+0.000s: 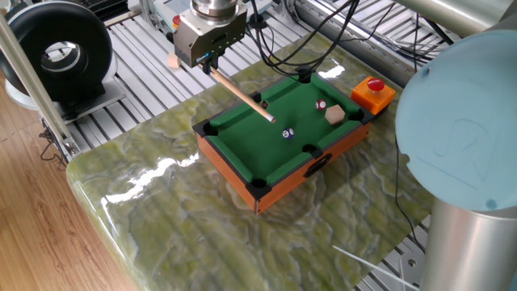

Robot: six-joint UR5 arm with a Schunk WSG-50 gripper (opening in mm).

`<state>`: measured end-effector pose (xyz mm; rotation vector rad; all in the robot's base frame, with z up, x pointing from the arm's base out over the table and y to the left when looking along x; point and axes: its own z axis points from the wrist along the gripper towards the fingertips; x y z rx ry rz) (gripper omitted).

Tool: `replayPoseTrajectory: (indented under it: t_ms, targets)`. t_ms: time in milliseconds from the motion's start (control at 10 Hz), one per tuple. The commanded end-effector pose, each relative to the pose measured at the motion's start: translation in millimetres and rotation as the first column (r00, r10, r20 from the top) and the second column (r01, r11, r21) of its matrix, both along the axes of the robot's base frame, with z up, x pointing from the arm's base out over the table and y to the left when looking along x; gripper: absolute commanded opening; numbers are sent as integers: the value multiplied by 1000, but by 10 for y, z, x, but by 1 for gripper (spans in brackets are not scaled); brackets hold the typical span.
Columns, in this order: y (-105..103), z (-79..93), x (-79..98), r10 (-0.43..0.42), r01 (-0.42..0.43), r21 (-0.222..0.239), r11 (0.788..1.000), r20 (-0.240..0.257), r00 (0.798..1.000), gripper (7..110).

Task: Hit the pool ball

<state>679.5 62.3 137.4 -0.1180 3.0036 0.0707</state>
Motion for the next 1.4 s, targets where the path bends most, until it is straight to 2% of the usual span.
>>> replayPoseTrajectory:
  t_ms: [0, 300, 400, 600, 800, 900, 1000, 1100, 1300]
  targets:
    - [-3, 26, 88, -25, 25, 8, 1000, 34, 999, 7]
    - [-97, 25, 103, -49, 50, -26, 998, 40, 998, 7]
    - [-185, 9, -2, -81, 81, -59, 995, 0, 997, 7]
    - [-135, 3, -48, -60, 59, -43, 997, -20, 998, 7]
    - [-116, 7, -15, -29, 29, -39, 999, -7, 1000, 7]
    - [-152, 49, 214, -16, 18, -38, 999, 49, 999, 7]
    - [-207, 121, 408, -3, 7, -54, 999, 73, 997, 7]
    - [-195, 205, 582, 3, 2, -50, 999, 94, 996, 7]
    - [-207, 349, 779, 20, -17, -42, 999, 85, 996, 7]
